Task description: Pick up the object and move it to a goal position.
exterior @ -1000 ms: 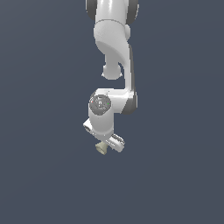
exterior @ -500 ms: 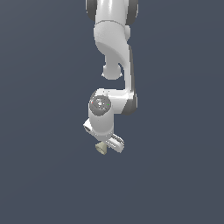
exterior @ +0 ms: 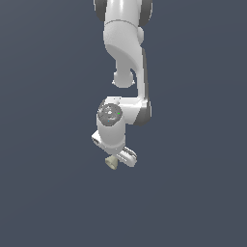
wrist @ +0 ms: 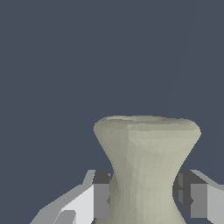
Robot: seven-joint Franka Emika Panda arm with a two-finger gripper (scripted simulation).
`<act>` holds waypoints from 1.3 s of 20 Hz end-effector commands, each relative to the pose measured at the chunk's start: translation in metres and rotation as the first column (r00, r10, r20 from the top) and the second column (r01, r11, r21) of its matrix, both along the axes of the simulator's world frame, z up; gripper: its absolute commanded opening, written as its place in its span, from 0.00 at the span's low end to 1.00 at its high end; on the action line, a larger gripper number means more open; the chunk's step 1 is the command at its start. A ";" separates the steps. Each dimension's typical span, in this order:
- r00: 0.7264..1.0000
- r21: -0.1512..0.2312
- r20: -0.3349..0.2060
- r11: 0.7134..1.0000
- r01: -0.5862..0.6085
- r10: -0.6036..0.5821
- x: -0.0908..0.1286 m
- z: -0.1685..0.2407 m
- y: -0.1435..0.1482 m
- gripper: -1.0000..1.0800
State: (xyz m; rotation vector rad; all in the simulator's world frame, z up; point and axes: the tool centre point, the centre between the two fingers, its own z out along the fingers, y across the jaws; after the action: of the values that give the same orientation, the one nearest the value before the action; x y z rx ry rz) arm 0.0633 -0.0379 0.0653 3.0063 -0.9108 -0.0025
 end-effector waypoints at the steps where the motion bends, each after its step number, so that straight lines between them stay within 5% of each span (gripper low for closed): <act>1: 1.000 0.000 0.001 1.000 0.000 0.000 -0.002 0.007 -0.002 0.00; 26: 1.000 0.000 0.002 1.000 0.001 -0.001 -0.050 0.172 -0.050 0.00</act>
State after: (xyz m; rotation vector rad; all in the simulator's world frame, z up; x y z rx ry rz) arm 0.0146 -0.0868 0.2319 3.0069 -0.9134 0.0016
